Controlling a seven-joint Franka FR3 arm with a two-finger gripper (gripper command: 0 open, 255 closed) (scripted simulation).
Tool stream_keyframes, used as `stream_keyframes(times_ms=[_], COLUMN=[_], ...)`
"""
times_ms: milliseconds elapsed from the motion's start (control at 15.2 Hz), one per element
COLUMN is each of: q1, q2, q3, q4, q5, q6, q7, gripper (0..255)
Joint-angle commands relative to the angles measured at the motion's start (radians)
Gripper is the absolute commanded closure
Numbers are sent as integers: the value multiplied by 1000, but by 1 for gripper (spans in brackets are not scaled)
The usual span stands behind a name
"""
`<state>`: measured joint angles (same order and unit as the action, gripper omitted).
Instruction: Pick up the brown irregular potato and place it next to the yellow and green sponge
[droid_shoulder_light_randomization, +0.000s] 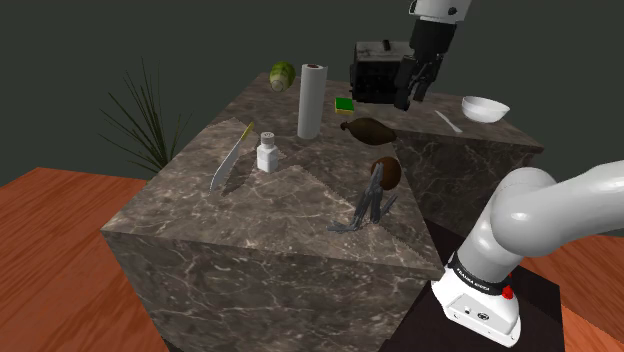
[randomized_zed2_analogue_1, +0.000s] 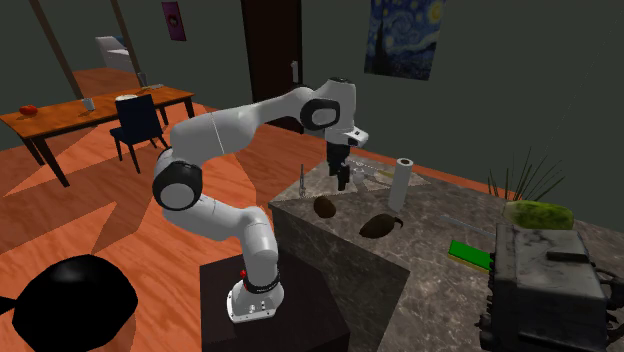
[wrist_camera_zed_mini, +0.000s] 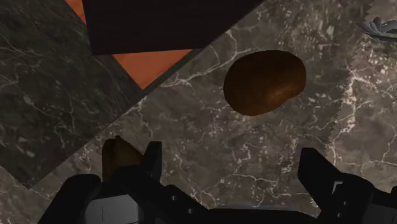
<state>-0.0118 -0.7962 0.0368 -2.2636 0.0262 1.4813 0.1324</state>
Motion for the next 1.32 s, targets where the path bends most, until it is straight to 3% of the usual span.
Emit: stream_keyframes(times_ms=[0,330,594,1254], q1=[0,-131,-217,-206], q2=[0,226,355,315], q3=[0,65,82,105], q4=[0,23,-31,-157], q5=[0,163,328,363], q6=[0,-105,-124,-44], q7=[0,437,773,788], gripper=[0,0,0,0])
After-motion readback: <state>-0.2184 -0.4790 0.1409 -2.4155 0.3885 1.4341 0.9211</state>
